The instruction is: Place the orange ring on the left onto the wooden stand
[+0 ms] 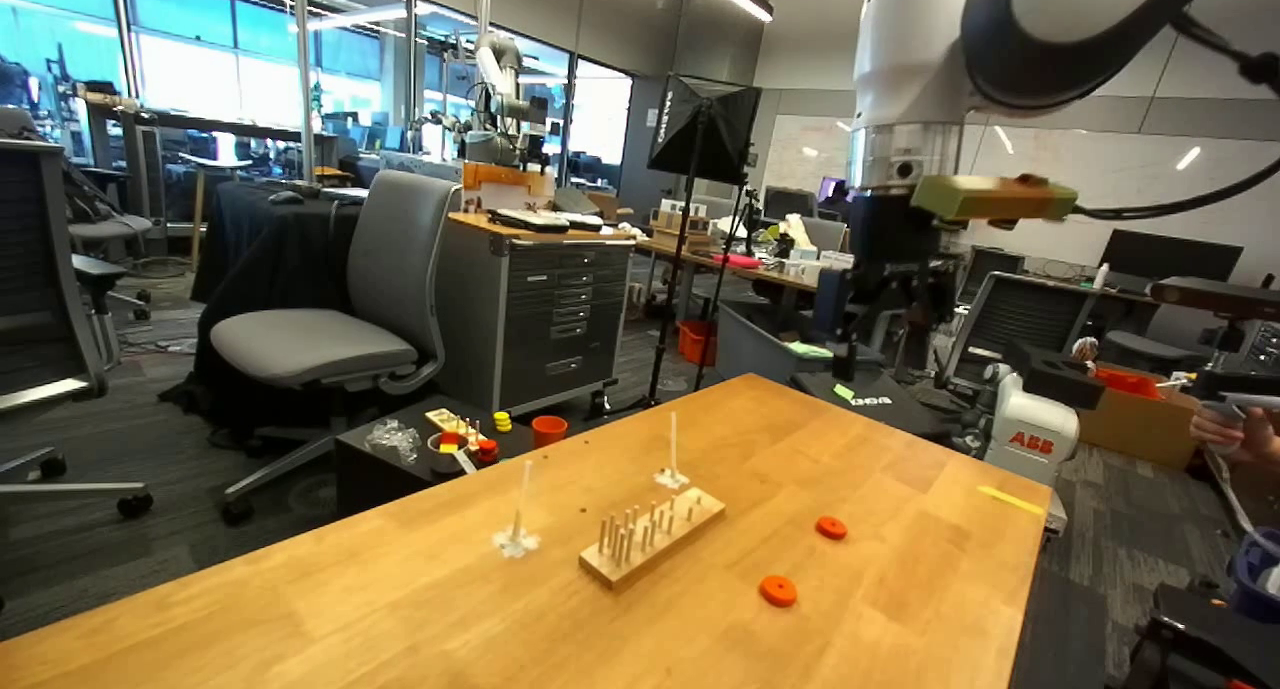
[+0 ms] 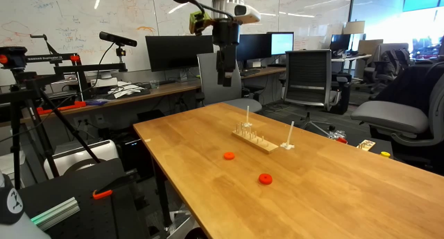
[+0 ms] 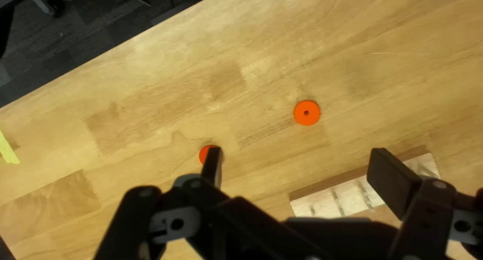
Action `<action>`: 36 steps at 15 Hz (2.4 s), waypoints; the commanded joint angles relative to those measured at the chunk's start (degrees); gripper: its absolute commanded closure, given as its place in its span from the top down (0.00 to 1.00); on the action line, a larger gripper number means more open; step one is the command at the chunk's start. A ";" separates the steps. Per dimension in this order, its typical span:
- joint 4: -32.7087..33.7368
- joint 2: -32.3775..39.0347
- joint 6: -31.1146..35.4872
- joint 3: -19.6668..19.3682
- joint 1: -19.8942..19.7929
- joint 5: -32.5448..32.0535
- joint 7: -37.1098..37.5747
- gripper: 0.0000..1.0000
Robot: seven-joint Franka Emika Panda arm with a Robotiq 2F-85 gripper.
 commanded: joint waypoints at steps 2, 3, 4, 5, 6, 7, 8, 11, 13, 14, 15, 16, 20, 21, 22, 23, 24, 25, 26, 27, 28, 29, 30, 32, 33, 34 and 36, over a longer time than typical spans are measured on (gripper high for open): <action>16.02 17.85 -6.36 -3.54 4.01 -3.09 9.11 1.00; 18.58 20.53 -7.14 -4.36 4.66 -2.28 9.33 1.00; 21.03 23.21 -8.22 -5.07 5.23 -1.53 9.16 1.00; 23.36 25.65 -9.25 -5.71 5.67 -0.95 8.89 1.00; 25.56 27.91 -10.44 -6.28 6.07 -0.42 8.55 1.00; 27.54 30.06 -11.91 -6.81 6.40 -0.10 8.20 1.00; 29.27 32.01 -13.73 -7.45 6.91 -0.40 8.27 1.00; 32.30 36.47 -18.99 -10.25 9.28 -5.38 8.34 1.00; 32.32 38.40 -21.00 -12.09 10.59 -9.69 7.27 1.00; 31.93 38.78 -21.64 -12.88 11.27 -12.03 7.06 1.00; 30.93 38.40 -21.91 -13.67 12.09 -14.59 7.28 1.00; 29.92 37.86 -21.91 -14.12 12.57 -16.92 6.81 1.00; 26.46 34.68 -17.09 -12.90 11.90 -19.12 6.25 1.00; 25.41 33.62 -14.87 -12.02 11.06 -17.41 5.67 1.00; 24.16 32.50 -12.83 -11.22 10.47 -16.10 4.49 1.00; 22.94 31.46 -9.97 -10.47 9.70 -14.25 3.32 1.00; 21.93 30.62 -8.66 -9.84 9.17 -12.41 1.41 1.00; 20.82 29.80 -7.14 -9.32 8.67 -10.58 -0.57 1.00; 20.08 29.18 -7.10 -8.75 8.13 -8.81 -3.59 1.00; 19.66 28.79 -7.22 -8.32 7.65 -7.16 -6.43 1.00; 19.50 28.59 -7.79 -7.95 7.21 -5.55 -9.36 1.00; 19.95 28.69 -9.94 -8.49 7.57 -5.32 -10.69 1.00; 22.07 31.05 -8.98 -10.09 9.48 -6.84 -6.73 1.00; 21.46 30.60 -9.10 -9.95 9.03 -6.26 -8.80 1.00; 21.33 30.55 -9.11 -9.93 8.94 -6.20 -9.18 1.00; 21.27 30.54 -9.11 -9.92 8.92 -6.17 -9.37 1.00; 20.29 30.49 -6.08 -8.22 7.71 -4.01 -12.99 1.00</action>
